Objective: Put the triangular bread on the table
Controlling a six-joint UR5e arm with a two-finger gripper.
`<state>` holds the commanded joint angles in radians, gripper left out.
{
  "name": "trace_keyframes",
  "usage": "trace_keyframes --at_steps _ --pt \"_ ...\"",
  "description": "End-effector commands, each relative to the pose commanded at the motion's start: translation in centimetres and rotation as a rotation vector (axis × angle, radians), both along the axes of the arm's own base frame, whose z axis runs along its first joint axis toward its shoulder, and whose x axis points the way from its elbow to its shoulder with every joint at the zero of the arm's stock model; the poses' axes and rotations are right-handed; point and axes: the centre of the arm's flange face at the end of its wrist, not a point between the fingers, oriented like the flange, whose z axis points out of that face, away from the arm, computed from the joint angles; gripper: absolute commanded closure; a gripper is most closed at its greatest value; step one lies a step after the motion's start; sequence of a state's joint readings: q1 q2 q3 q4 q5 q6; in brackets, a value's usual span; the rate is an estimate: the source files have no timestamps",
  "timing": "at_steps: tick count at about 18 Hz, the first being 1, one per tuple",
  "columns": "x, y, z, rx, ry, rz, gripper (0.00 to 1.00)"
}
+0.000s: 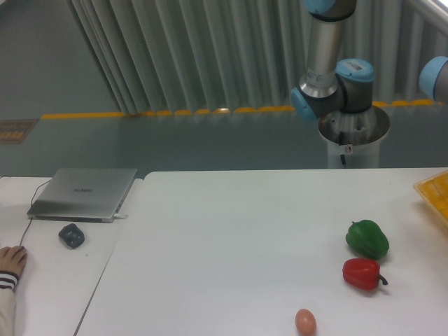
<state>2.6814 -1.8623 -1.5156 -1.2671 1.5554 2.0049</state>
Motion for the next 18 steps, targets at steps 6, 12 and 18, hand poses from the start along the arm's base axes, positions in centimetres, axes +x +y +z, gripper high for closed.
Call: trace_keyframes --at_steps 6,12,18 --pt "0.4 -0.2 -0.1 -0.015 -0.03 -0.002 0.0" --pt "-1.1 -2.9 -1.0 -0.021 -0.049 0.027 0.0" --pt "-3.1 -7.3 -3.0 -0.016 -0.082 0.113 0.0"
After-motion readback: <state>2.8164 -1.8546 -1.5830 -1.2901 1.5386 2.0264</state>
